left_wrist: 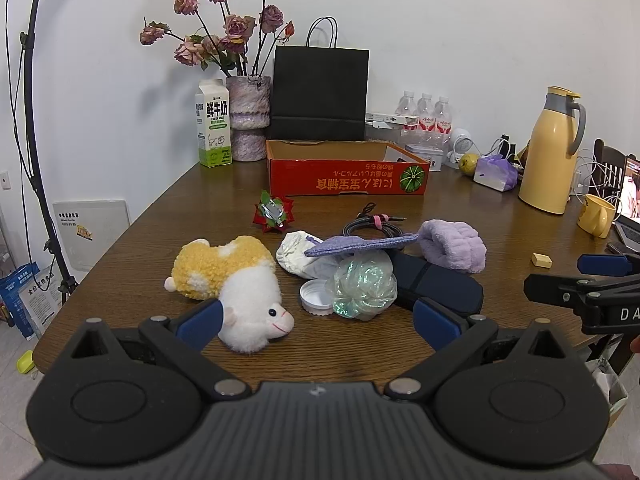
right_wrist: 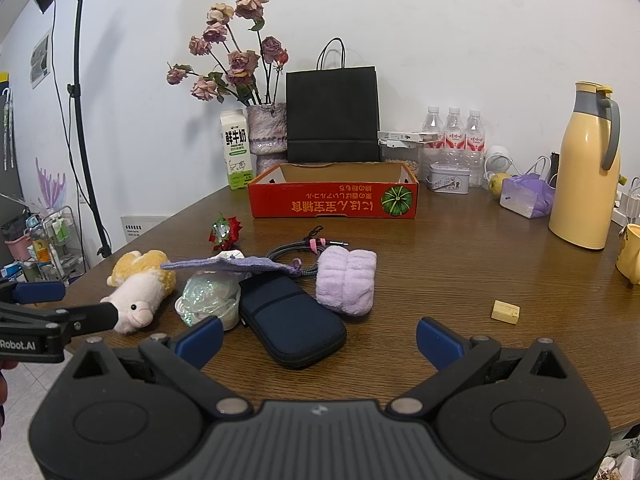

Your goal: Organize objects

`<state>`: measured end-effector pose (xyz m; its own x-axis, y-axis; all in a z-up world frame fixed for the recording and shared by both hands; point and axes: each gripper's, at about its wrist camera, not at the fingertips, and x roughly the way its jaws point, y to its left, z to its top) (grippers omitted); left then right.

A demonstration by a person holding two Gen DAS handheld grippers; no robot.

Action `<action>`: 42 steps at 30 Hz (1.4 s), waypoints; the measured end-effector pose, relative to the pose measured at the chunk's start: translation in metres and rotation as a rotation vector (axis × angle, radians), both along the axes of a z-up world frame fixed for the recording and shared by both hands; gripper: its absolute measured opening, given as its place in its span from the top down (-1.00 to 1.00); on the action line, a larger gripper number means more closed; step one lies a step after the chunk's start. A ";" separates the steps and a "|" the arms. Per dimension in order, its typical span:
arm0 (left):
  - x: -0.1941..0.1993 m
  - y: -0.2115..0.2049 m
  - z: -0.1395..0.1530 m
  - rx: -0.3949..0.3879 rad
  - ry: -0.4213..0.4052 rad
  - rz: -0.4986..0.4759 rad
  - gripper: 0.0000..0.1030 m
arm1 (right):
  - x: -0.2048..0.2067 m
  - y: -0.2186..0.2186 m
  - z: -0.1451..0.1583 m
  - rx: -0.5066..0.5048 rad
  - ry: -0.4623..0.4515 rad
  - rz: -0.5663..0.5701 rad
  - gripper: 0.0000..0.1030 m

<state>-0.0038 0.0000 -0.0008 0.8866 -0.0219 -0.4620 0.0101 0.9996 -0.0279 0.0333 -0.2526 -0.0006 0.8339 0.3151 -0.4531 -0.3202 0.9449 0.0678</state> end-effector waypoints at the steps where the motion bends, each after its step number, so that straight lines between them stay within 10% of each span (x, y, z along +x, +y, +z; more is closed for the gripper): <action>1: 0.000 0.000 0.000 0.000 0.000 0.000 -1.00 | 0.000 0.000 0.000 0.000 0.000 0.000 -1.00; 42: 0.009 0.011 -0.004 -0.021 0.002 0.008 -1.00 | 0.009 0.000 -0.008 -0.025 0.014 -0.005 -1.00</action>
<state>0.0048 0.0109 -0.0045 0.8858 -0.0243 -0.4635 0.0021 0.9988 -0.0485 0.0421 -0.2528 -0.0085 0.8291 0.2992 -0.4724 -0.3146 0.9480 0.0485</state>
